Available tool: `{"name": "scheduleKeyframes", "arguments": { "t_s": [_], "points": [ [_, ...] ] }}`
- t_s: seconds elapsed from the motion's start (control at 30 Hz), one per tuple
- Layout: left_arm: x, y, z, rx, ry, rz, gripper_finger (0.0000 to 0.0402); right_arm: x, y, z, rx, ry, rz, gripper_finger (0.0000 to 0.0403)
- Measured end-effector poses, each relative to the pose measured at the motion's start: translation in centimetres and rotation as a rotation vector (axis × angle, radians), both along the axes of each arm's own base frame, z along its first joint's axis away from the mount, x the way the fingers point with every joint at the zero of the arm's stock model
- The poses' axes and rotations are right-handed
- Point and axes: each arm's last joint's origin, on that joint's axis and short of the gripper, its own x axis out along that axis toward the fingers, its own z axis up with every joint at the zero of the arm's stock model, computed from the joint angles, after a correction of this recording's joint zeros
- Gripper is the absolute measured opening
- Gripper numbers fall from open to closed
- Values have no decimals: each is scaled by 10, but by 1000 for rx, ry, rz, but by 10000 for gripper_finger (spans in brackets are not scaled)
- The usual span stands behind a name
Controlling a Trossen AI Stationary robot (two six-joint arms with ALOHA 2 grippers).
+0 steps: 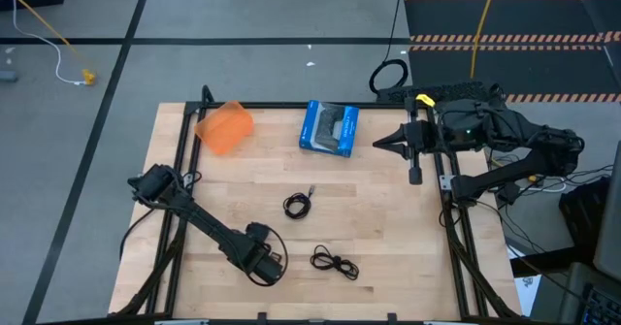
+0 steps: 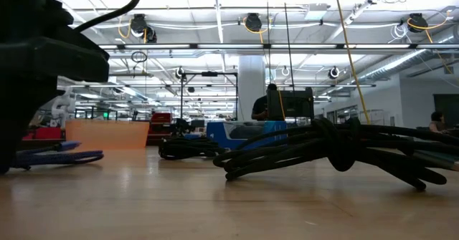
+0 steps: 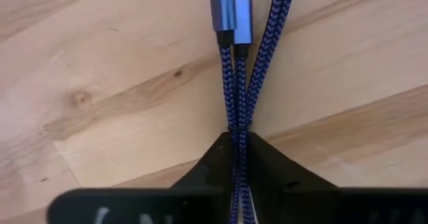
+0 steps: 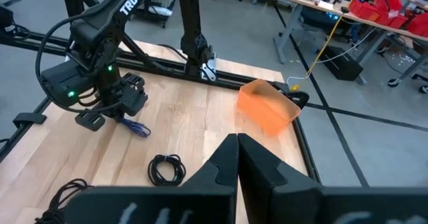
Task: Pick and place USB-C Cables
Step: Put the blue charger cable into the orange bin
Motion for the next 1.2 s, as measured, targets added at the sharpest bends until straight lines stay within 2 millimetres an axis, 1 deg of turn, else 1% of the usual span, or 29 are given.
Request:
{"name": "scheduleKeyframes", "arguments": {
  "t_s": [0.13, 0.33, 0.4, 0.53, 0.67, 0.73, 0.83, 0.97, 1.1, 1.2],
  "points": [
    [0, 1, 0, 8, 2, -1, 13, 0, 0, 0, 3, -2, -1, 0],
    [0, 1, 0, 11, 3, -15, 32, -1, 0, 0, 3, -3, -1, 0],
    [0, 1, 0, 10, 3, -33, 31, -1, 0, 0, 4, -2, -1, 0],
    [0, 1, 0, 18, -2, -52, 13, -1, 0, 0, 4, -3, -1, 0],
    [-1, 1, 1, 20, -5, -69, 12, -1, 0, 0, 4, -2, -1, 0],
    [-2, 4, 3, 33, 0, -75, 20, -1, 0, 0, 4, -2, 0, 0],
    [-3, 8, 15, 21, -24, -81, 26, -1, 0, 0, 5, -2, -1, 0],
    [-8, 16, 34, 20, -26, -122, 15, -1, 0, 0, 5, -2, 0, 0],
    [-16, 31, 64, 6, -68, -151, 13, -1, 0, 0, 5, -3, -1, 0],
    [-25, 45, 88, -11, -93, -181, 22, -1, 0, 0, 5, -3, 0, 0]
  ]
}}
